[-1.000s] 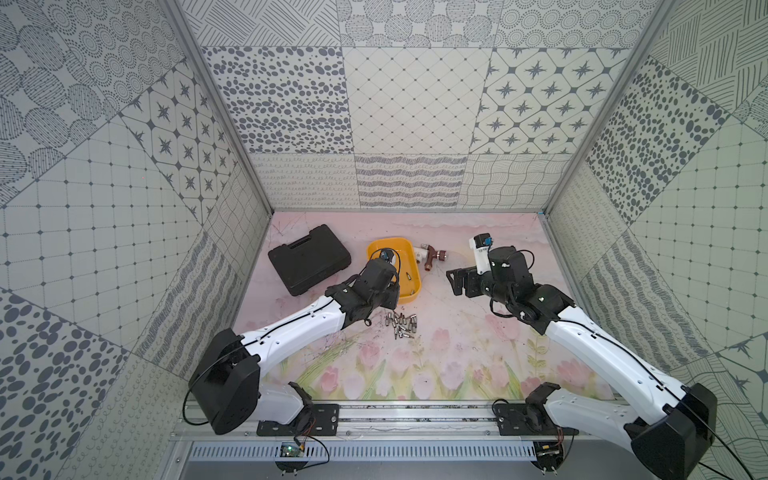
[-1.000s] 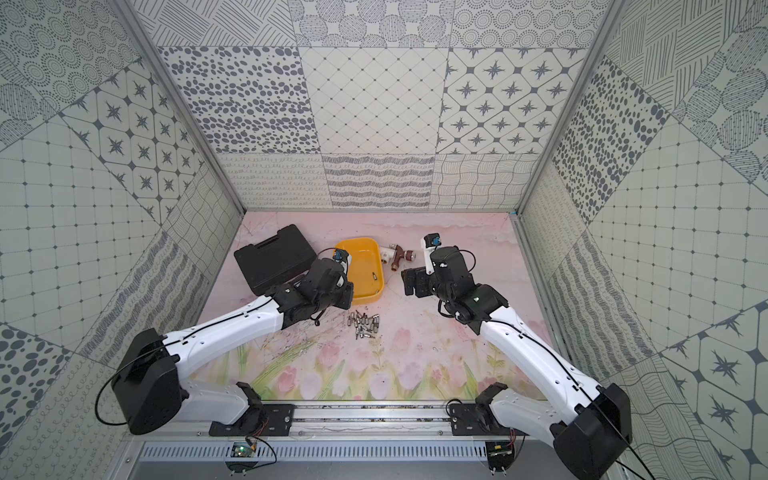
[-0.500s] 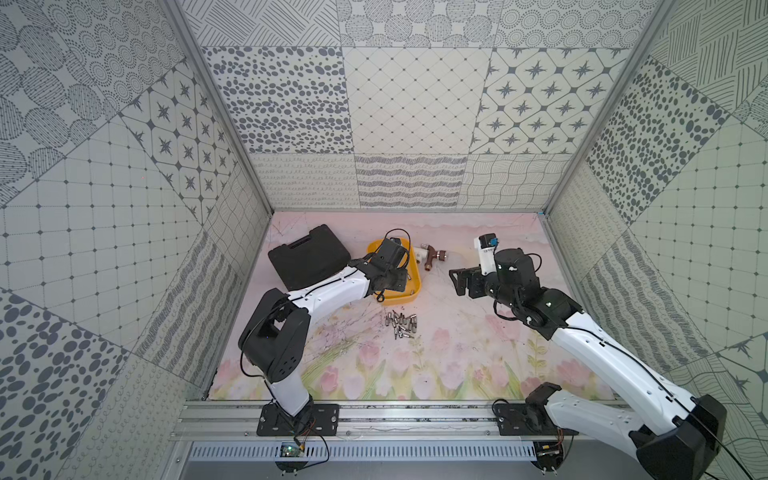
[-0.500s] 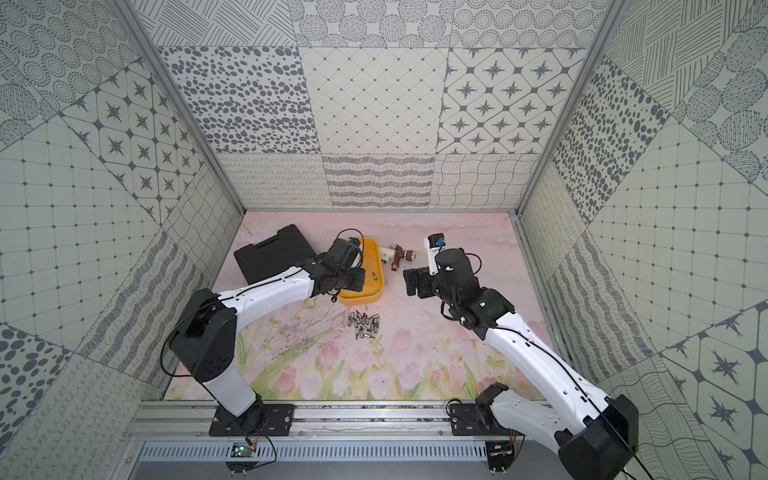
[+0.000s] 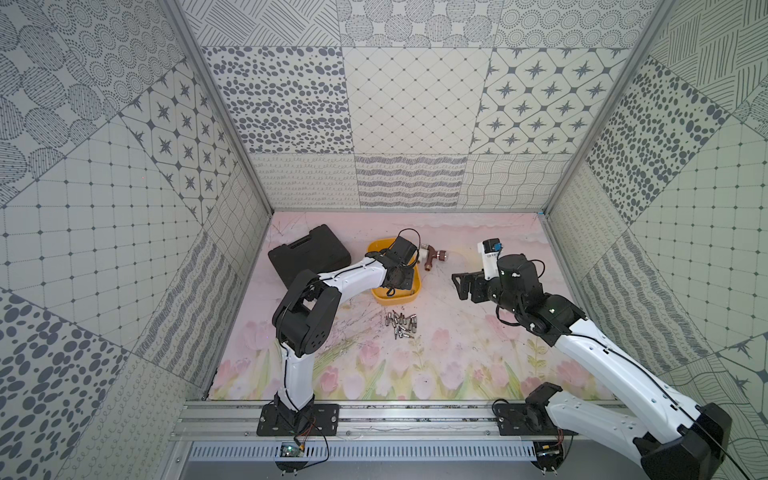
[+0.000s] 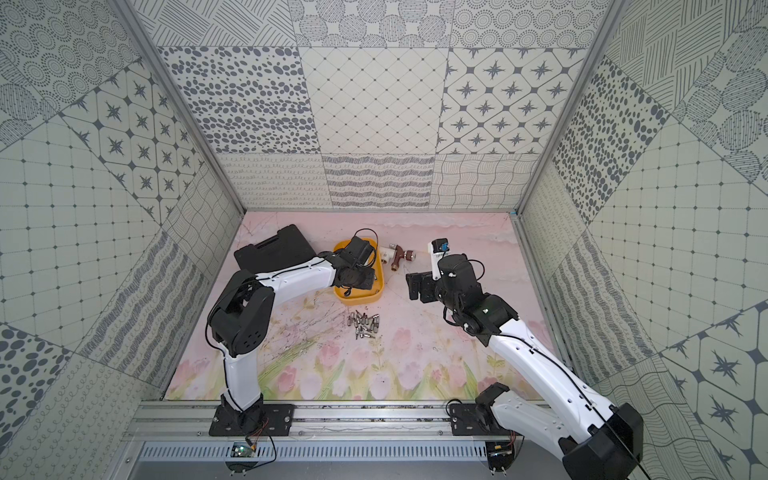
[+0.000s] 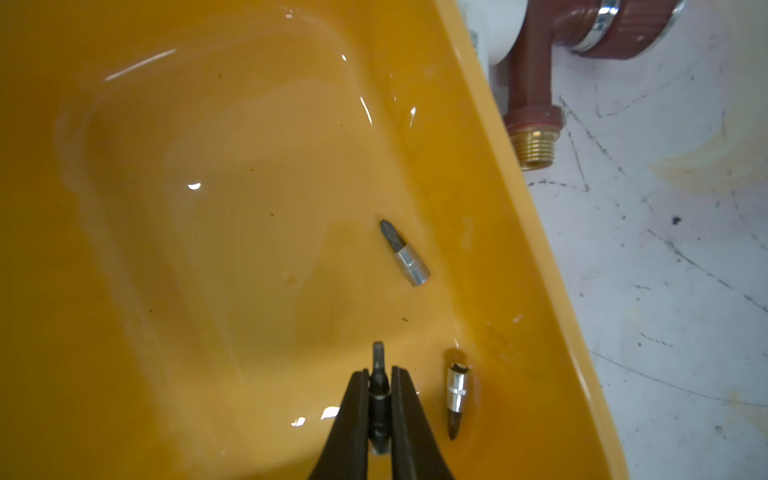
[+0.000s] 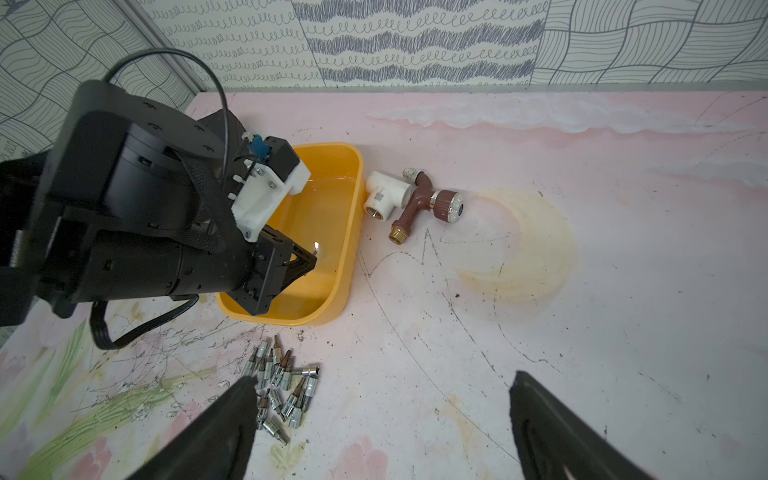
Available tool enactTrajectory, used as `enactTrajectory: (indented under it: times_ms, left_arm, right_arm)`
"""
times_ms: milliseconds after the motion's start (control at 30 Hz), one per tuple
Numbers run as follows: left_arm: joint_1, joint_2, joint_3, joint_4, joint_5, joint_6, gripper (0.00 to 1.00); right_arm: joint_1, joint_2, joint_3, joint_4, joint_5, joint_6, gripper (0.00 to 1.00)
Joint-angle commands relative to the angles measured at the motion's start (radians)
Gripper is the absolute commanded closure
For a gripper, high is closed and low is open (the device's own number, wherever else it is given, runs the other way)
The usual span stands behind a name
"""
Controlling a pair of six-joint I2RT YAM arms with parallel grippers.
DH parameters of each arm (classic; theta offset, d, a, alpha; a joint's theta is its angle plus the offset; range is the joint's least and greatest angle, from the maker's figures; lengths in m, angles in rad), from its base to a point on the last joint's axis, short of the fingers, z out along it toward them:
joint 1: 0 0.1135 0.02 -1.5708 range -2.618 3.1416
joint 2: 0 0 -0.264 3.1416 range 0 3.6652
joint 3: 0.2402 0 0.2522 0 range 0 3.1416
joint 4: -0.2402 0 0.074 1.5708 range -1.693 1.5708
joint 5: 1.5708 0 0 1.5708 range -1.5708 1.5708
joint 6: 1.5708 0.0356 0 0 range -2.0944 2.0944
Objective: Put the bit on the desktop into the storage box
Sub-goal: Place the screwdriver bit in the storage box.
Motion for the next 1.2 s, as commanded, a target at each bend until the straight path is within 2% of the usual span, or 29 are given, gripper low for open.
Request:
enactTrajectory:
  times_ms: [0,300,700,767,1000,1167]
  left_arm:
    - [0.011,0.042,0.046,-0.065,0.038,-0.015,1.0]
    - [0.013,0.054,0.054,-0.05,0.052,-0.025,1.0]
    - [0.016,0.045,0.049,-0.041,0.057,-0.019,0.92]
    - [0.015,0.039,0.05,-0.042,0.058,-0.019,0.86]
    - [0.017,-0.018,0.028,-0.04,0.071,-0.01,0.54]
    - [0.017,-0.098,-0.007,-0.055,0.059,0.011,0.38]
  right_arm:
    - [0.0,-0.026,-0.014,0.037,0.019,0.018,0.03]
    - [0.001,-0.025,-0.019,0.037,0.018,0.019,0.03]
    - [0.001,-0.021,-0.02,0.037,0.018,0.017,0.03]
    - [0.001,-0.02,-0.02,0.036,0.018,0.018,0.03]
    - [0.0,-0.021,-0.014,0.037,0.01,0.013,0.04]
    - [0.0,-0.022,-0.016,0.037,0.009,0.012,0.04]
